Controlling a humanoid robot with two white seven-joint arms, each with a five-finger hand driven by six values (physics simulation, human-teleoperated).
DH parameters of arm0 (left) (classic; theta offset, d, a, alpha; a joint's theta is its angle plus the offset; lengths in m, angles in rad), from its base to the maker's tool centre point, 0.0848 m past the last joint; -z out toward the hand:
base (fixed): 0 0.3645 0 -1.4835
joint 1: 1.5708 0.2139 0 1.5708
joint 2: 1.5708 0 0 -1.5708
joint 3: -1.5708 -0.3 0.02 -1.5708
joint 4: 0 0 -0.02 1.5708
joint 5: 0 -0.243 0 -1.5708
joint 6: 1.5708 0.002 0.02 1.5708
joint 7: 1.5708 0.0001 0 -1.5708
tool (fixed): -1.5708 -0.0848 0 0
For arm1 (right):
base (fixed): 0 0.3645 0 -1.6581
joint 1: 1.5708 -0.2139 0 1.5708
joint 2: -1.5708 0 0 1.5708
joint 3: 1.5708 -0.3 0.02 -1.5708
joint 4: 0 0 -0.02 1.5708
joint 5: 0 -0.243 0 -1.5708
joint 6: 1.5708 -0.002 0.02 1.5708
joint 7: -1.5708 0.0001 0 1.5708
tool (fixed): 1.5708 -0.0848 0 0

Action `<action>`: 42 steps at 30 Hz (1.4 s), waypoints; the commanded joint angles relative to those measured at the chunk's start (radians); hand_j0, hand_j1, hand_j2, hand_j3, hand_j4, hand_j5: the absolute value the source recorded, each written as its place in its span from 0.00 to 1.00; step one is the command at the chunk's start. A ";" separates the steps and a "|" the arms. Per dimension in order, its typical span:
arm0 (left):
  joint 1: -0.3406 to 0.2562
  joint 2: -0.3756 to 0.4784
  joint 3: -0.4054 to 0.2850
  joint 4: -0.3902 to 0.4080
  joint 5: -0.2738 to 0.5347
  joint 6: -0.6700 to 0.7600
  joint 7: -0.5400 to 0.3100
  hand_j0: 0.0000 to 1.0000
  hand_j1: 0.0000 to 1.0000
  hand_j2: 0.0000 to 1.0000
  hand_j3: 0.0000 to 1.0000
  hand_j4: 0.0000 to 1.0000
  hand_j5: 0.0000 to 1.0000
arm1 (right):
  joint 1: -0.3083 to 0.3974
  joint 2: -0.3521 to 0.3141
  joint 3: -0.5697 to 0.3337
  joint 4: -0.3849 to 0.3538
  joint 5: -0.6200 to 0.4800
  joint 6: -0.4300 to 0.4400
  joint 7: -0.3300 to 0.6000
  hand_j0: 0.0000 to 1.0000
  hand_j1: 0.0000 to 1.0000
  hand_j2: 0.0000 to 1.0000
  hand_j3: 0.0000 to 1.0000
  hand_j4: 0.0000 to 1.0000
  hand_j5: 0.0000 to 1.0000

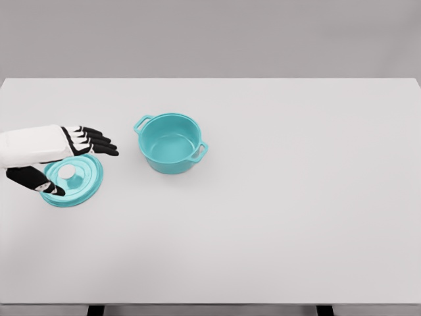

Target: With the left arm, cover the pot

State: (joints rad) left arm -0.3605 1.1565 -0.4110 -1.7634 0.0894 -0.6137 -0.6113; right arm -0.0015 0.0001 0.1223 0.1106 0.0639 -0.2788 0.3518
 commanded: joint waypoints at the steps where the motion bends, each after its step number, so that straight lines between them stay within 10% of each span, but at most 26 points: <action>1: 0.000 0.003 -0.008 -0.001 0.006 0.003 0.000 1.00 1.00 1.00 1.00 1.00 1.00 | 0.000 0.000 0.005 0.000 0.000 0.000 0.003 1.00 1.00 1.00 1.00 1.00 1.00; 12: -0.034 -0.049 -0.023 0.212 -0.138 0.003 0.000 1.00 1.00 1.00 1.00 1.00 1.00 | 0.000 0.000 -0.001 0.000 0.000 0.000 0.003 1.00 1.00 1.00 1.00 1.00 1.00; 18: -0.173 -0.106 -0.140 0.371 -0.137 0.003 0.000 1.00 1.00 1.00 1.00 1.00 1.00 | 0.000 0.000 -0.001 0.000 0.000 0.000 0.003 1.00 1.00 1.00 1.00 1.00 1.00; 42: -0.244 -0.193 -0.273 0.506 -0.211 0.003 0.000 1.00 1.00 1.00 1.00 1.00 1.00 | 0.000 0.000 -0.001 0.000 0.000 0.000 0.003 1.00 1.00 1.00 1.00 1.00 1.00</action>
State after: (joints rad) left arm -0.6044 0.9640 -0.6832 -1.2641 -0.1238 -0.6133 -0.6112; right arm -0.0015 0.0001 0.1213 0.1108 0.0639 -0.2789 0.3539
